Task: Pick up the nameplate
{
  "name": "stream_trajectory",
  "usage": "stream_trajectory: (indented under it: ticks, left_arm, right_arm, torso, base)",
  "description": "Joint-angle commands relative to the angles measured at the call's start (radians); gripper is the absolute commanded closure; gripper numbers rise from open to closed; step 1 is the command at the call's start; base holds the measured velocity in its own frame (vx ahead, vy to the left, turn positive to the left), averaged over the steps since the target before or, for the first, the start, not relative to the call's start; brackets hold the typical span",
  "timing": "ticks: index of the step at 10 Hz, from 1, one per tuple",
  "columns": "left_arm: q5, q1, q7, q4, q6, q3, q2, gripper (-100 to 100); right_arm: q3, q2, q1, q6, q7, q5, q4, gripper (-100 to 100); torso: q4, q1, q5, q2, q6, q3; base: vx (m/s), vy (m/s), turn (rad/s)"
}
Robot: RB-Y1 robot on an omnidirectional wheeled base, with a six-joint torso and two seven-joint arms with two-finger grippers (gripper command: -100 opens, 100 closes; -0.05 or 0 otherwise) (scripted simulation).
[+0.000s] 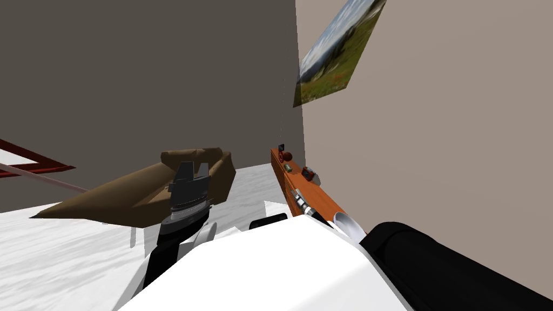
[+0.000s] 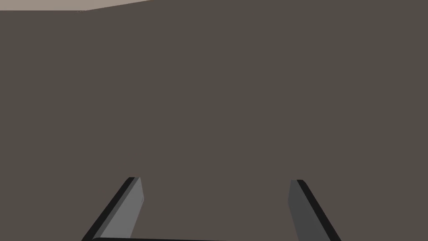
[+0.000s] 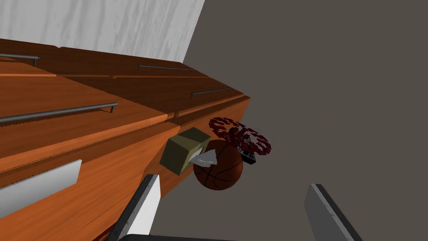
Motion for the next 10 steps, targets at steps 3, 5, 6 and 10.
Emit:
stream_trajectory:
  ticks: [3, 5, 6, 10]
  left_arm:
    - [0.0, 0.0, 0.0, 0.0, 0.0, 0.0, 0.0, 0]
    - [0.0, 0.0, 0.0, 0.0, 0.0, 0.0, 0.0, 0]
    - [0.0, 0.0, 0.0, 0.0, 0.0, 0.0, 0.0, 0]
    - [0.0, 0.0, 0.0, 0.0, 0.0, 0.0, 0.0, 0]
  right_arm:
    - [0.046, -0.063, 0.035, 0.036, 0.073, -0.033, 0.061, -100]
    - [0.066, -0.09, 0.048, 0.058, 0.109, -0.046, 0.089, -100]
    - [0.085, -0.116, 0.059, 0.08, 0.145, -0.058, 0.118, -100]
    - [0.122, -0.161, 0.079, 0.122, 0.221, -0.075, 0.177, -100]
  torso:
    - [0.0, 0.0, 0.0, 0.001, 0.0, 0.0]
    - [0.0, 0.0, 0.0, -0.003, -0.001, -0.002]
    - [0.0, -0.001, 0.0, -0.002, 0.0, -0.001]
    - [0.0, -0.002, 0.0, -0.001, 0.0, -0.001]
  base:
    - [0.092, 0.016, 0.141]
    - [0.149, 0.009, 0.173]
    - [0.102, -0.009, 0.128]
    - [0.102, -0.013, 0.142]
